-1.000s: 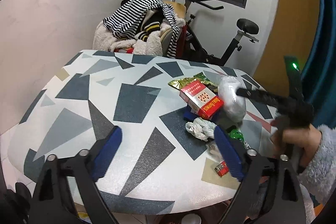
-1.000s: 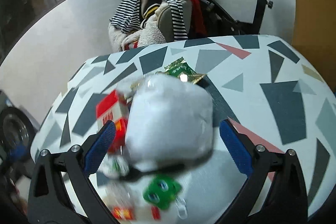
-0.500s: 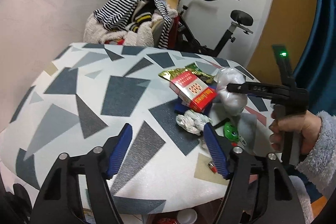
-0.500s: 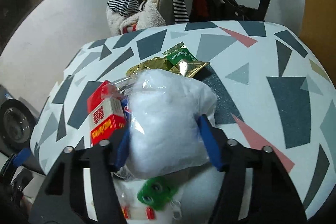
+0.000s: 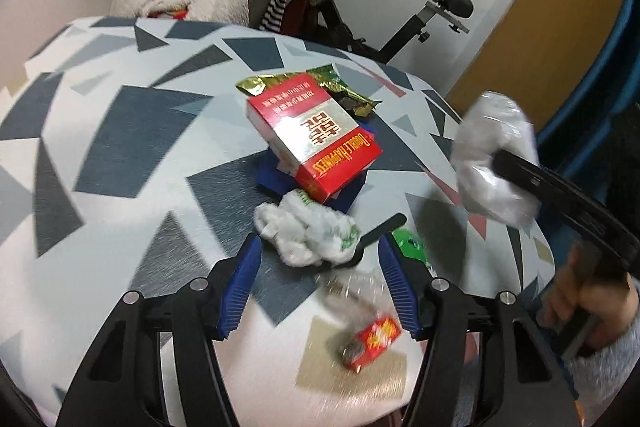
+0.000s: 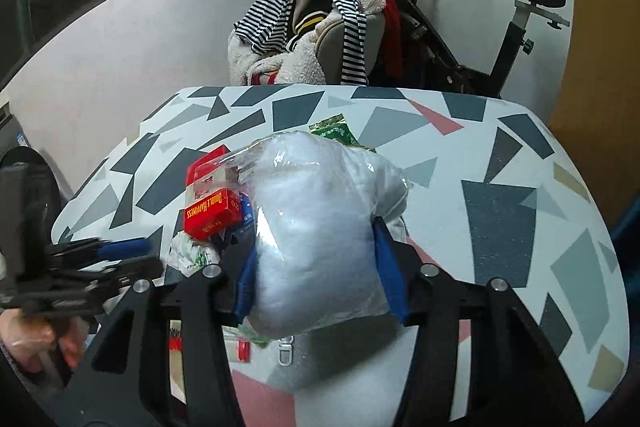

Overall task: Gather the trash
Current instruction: 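Grasp the white plastic bag with the right tool while the left tool grasps the crumpled tissue, then carry the bag and tissue to the brown bin and release both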

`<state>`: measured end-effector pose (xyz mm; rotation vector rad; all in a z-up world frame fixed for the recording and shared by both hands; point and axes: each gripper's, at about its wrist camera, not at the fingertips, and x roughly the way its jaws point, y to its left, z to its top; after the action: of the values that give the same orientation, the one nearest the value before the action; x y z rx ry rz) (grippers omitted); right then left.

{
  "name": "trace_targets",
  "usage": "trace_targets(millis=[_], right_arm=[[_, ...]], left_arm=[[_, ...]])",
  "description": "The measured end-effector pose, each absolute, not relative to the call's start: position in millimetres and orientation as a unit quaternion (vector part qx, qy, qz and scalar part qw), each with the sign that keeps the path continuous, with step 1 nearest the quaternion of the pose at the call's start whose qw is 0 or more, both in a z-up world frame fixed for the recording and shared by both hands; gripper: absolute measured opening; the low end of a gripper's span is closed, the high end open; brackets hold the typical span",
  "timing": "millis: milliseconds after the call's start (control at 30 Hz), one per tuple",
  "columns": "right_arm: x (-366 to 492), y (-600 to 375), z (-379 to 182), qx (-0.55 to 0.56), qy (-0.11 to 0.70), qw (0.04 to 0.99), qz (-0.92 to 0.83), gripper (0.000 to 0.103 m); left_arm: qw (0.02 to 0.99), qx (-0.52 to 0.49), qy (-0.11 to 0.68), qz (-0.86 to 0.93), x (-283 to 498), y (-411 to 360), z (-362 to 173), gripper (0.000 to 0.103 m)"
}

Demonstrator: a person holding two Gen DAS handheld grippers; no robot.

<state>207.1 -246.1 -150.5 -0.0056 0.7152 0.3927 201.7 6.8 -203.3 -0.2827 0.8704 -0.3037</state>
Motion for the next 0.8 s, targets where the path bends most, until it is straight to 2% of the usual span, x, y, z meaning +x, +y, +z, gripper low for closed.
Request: trace_targets(millis=[100, 233, 300, 333, 433, 800], right_arm=[[204, -254, -152, 0.002, 0.349, 0.918, 0.186, 0.053], [202, -261, -155, 0.004, 0.353, 0.917, 0.183, 0.053], [200, -264, -155, 0.005, 0.352, 0.918, 0.183, 0.053], [199, -266, -155, 0.005, 0.352, 0.918, 0.183, 0.053], [197, -268, -155, 0.007, 0.352, 0.918, 0.183, 0.053], [191, -267, -151, 0.009, 0.348, 0.920, 0.180, 0.053]], left_arm=[[0.882, -0.139, 0.427, -0.143, 215, -1, -209, 0.067], [0.879, -0.134, 0.439, -0.131, 229, -6, -217, 0.068], [0.877, -0.122, 0.447, -0.130, 233, -8, -220, 0.050], [0.879, -0.120, 0.443, -0.129, 232, -7, -218, 0.047], [0.882, -0.112, 0.439, -0.127, 229, -5, -214, 0.044], [0.899, -0.093, 0.405, -0.139, 203, 11, -182, 0.043]])
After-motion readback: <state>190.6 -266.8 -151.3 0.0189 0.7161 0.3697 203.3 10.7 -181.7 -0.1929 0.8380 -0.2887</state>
